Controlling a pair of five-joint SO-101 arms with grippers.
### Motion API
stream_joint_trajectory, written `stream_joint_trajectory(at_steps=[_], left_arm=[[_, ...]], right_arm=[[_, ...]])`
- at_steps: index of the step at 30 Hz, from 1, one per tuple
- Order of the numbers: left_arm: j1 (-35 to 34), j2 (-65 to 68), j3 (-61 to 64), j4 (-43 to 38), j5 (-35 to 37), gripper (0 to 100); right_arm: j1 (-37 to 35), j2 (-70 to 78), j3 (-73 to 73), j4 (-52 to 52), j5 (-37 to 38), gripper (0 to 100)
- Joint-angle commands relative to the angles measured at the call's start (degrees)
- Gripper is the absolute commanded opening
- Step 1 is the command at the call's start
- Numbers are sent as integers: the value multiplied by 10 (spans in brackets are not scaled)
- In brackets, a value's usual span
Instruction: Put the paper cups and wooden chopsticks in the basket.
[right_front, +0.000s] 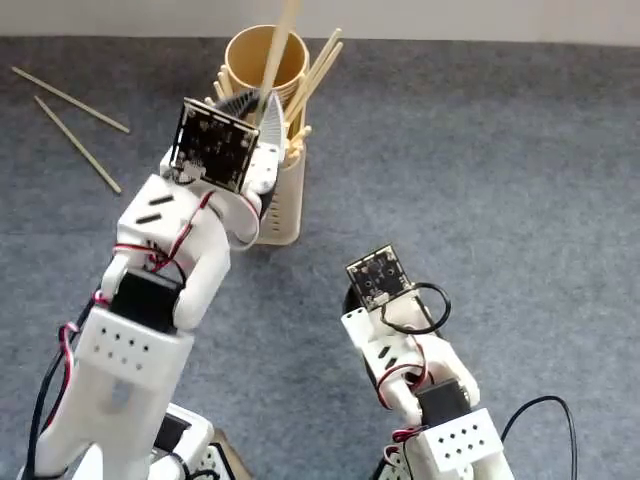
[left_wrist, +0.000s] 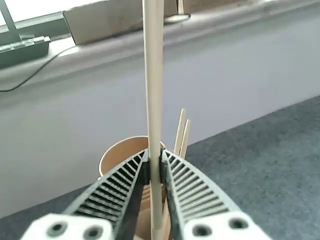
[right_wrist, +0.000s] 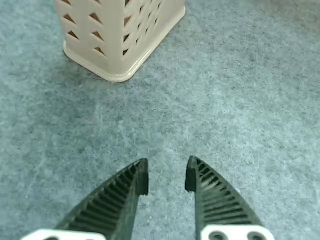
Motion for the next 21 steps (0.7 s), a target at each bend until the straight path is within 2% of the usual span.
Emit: stream_joint_trajectory(at_steps=[1, 6, 14, 19, 21], left_arm=[[-22, 105, -73, -33, -5, 4], [-45, 187, -142, -54, -5, 4], [-58, 231, -115, -56, 0, 11], [-70, 211, -77, -56, 62, 156], [-76, 209, -76, -55, 62, 157]], right_arm=[[-3, -5, -3, -9, 2, 139], [-4, -5, -3, -9, 2, 139], [-4, -5, -3, -9, 2, 139], [-4, -5, -3, -9, 2, 139], [-4, -5, -3, -9, 2, 139]])
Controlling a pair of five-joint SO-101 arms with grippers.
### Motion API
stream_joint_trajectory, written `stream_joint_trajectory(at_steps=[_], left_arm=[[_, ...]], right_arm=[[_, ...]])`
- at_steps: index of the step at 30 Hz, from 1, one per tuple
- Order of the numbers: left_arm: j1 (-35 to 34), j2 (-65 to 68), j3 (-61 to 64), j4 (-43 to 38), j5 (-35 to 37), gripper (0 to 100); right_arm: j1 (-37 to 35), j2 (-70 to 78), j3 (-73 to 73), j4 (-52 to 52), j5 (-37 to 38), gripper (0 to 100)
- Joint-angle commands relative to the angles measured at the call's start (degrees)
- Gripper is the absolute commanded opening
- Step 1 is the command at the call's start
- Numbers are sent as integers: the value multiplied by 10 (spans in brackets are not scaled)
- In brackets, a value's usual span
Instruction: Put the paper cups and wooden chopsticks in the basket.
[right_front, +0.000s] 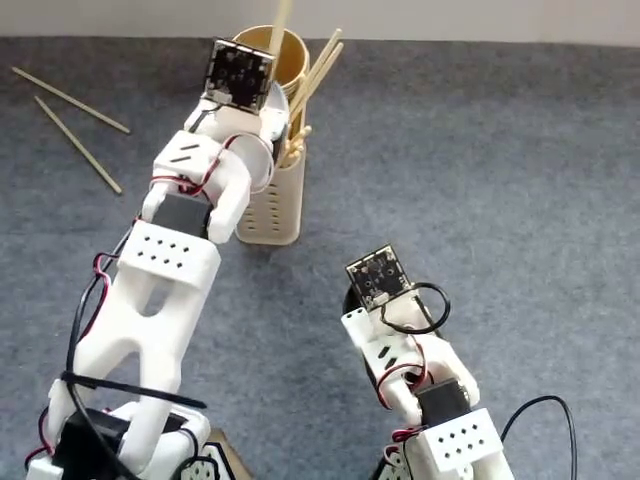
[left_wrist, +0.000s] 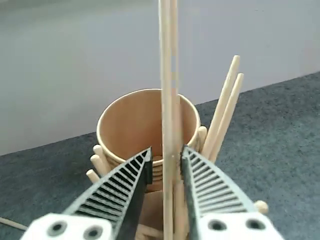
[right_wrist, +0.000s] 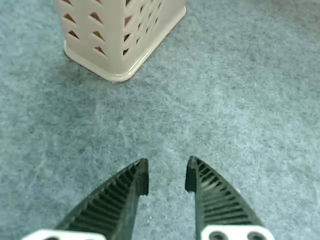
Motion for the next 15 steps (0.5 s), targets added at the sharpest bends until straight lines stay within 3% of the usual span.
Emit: stream_joint_trajectory(at_steps=[1, 6, 11, 15], left_arm=[[-20, -32, -2, -8, 17, 151], [-66, -82, -4, -7, 17, 147], [-156, -131, -30, -5, 19, 147], [-253, -44, -135, 62, 19, 146]], right_arm=[[-4, -5, -3, -9, 2, 139], [-4, -5, -3, -9, 2, 139], [-4, -5, -3, -9, 2, 139], [-4, -5, -3, -9, 2, 139]])
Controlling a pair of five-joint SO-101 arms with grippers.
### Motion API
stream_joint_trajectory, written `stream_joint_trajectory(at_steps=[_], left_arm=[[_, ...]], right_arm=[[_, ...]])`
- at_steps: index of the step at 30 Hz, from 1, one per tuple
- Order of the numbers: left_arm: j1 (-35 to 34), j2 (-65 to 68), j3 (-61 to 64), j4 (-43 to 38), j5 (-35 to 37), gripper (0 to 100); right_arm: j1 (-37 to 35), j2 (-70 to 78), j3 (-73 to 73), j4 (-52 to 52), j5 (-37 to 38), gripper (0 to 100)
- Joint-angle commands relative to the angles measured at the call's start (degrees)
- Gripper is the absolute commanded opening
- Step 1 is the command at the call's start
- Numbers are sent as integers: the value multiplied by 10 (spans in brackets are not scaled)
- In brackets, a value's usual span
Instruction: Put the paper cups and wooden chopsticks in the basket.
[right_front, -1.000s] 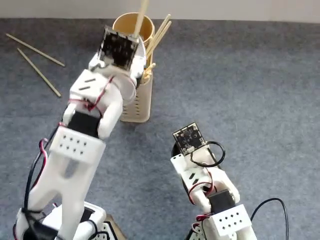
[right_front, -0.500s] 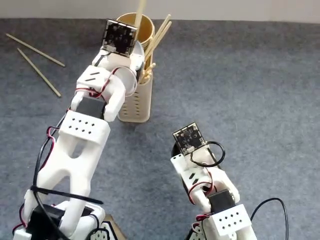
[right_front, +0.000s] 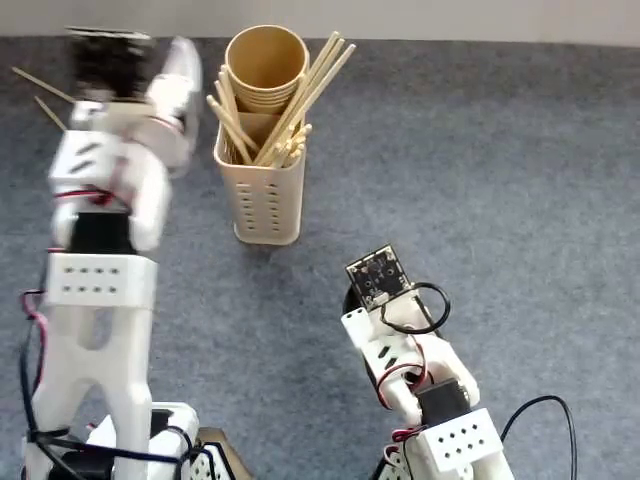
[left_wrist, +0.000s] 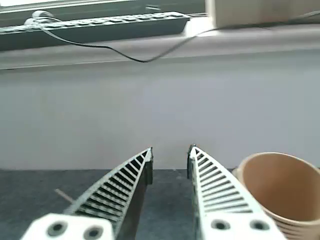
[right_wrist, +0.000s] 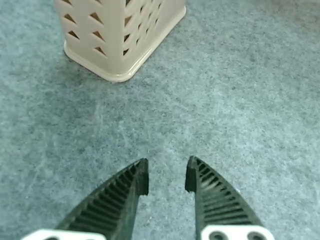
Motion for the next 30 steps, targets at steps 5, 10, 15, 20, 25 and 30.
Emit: stream_joint_trajectory(at_steps=[5, 10, 15, 20, 25, 30], left_arm=[[-167, 329, -341, 191, 11, 130], [-190, 652, -665, 333, 77, 91], [-195, 939, -1001, 371, 164, 215], [-181, 1151, -1183, 342, 168, 210], [-177, 1164, -1102, 276, 168, 210], [-180, 1167, -1065, 271, 164, 144]], right_arm=[[-9, -5, -3, -9, 2, 139], [-26, -3, -2, -9, 2, 139], [-25, -3, -2, -9, 2, 139], [-25, -3, -2, -9, 3, 139], [-25, -4, -2, -8, 23, 139], [-25, -4, -2, -7, 23, 139]])
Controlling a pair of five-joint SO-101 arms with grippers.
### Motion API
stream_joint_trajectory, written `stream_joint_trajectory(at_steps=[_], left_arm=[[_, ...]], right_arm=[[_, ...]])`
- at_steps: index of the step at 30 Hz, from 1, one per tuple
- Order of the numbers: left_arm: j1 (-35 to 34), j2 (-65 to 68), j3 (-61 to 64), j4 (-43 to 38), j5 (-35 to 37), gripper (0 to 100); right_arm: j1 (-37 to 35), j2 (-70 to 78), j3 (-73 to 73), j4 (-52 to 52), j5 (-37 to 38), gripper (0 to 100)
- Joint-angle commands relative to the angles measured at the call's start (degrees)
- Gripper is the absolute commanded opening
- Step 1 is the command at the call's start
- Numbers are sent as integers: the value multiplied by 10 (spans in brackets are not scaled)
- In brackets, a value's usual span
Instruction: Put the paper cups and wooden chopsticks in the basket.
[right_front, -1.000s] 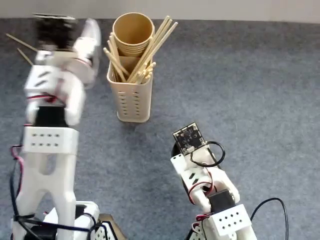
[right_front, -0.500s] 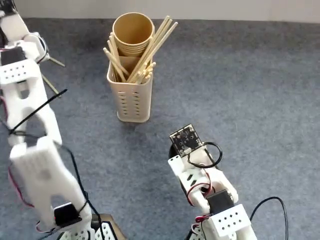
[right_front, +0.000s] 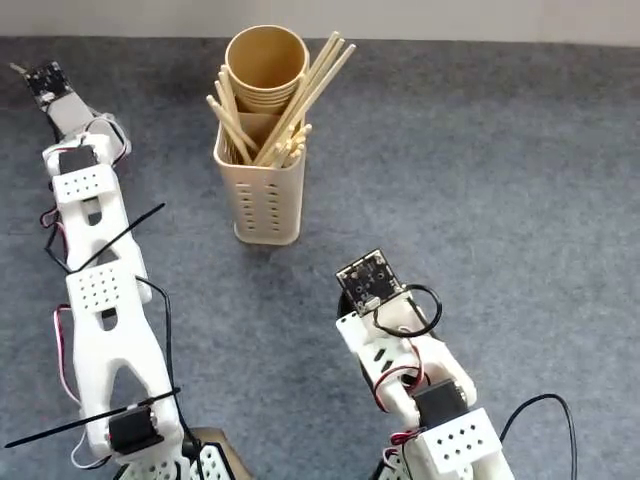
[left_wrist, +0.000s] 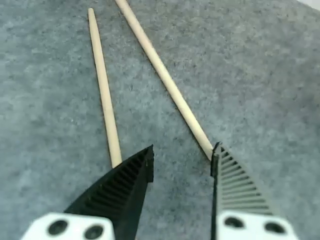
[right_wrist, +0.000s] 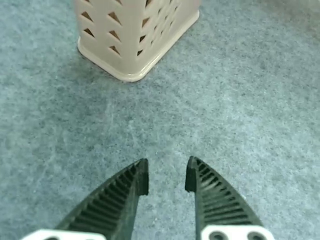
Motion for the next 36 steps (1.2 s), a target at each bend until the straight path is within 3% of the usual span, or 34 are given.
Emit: stream_joint_trajectory(at_steps=[1, 11, 19, 25, 32, 36], left_arm=[[1, -6, 21, -8, 4, 121], [-94, -12, 22, 151, 4, 88], [-151, -11, -109, 324, 4, 88], [-116, -44, -103, 225, 6, 91], [-39, -63, -101, -63, 5, 91], [4, -63, -99, -136, 4, 91]], right_arm=[[-4, -4, -2, -7, 6, 139], [-4, -5, -2, -7, 6, 139], [-4, -5, -2, -7, 6, 139], [-4, -5, -2, -7, 6, 139], [-4, -5, -2, -7, 7, 139], [-4, -5, -2, -7, 8, 139]])
